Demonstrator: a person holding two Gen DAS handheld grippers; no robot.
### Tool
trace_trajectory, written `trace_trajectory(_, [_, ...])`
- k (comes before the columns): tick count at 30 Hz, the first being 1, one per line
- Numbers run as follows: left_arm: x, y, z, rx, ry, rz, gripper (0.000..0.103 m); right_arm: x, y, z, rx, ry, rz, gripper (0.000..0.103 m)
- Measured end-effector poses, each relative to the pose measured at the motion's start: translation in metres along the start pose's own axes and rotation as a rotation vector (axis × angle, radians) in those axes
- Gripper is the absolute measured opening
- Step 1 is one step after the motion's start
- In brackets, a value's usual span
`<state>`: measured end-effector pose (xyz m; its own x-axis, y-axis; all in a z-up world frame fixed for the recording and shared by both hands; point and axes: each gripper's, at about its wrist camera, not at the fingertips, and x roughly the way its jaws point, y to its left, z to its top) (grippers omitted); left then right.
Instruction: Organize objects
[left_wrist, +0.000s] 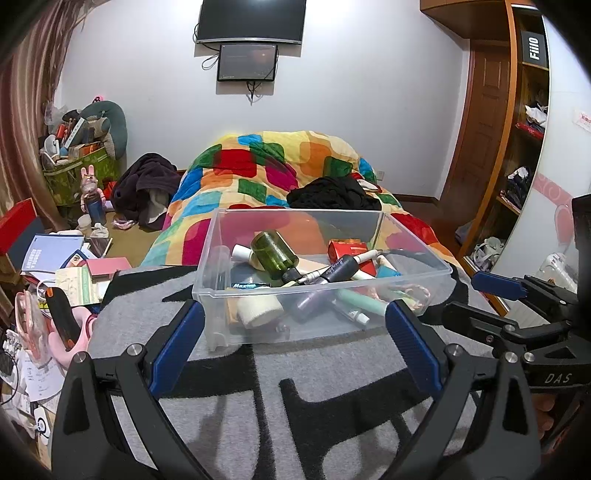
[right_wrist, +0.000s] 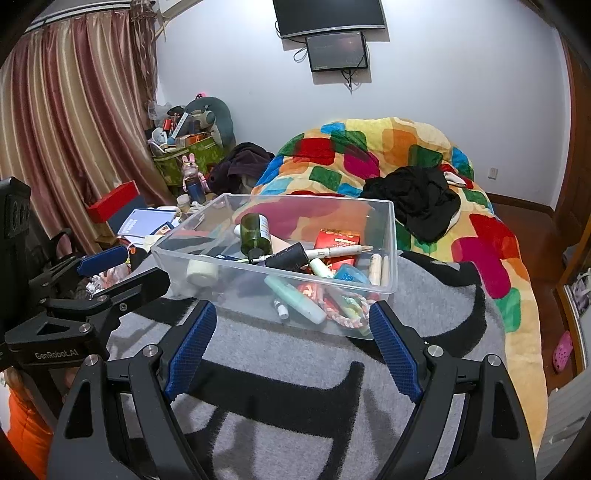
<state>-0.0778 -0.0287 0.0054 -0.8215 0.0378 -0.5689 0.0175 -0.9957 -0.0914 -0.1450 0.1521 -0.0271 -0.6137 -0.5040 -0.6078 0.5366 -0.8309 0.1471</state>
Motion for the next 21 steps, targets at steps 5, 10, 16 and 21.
trace_trajectory(5, [0.0009, -0.0005, -0.0004, 0.002, 0.003, 0.000, 0.099, 0.0014, -0.0002, -0.0009, 0.000, 0.001, 0.003, 0.083])
trace_trajectory(10, [0.0010, -0.0010, -0.0013, 0.004, 0.004, -0.003, 0.099, 0.0018, 0.0013, -0.0023, 0.000, -0.001, 0.004, 0.083])
trace_trajectory(16, [-0.0009, -0.0016, -0.0025, 0.010, -0.003, -0.004, 0.099, 0.0019, 0.0012, -0.0022, 0.000, 0.000, 0.004, 0.083])
trace_trajectory(21, [-0.0009, -0.0016, -0.0027, 0.008, -0.003, -0.005, 0.099, 0.0020, 0.0023, -0.0027, -0.001, -0.001, 0.004, 0.083])
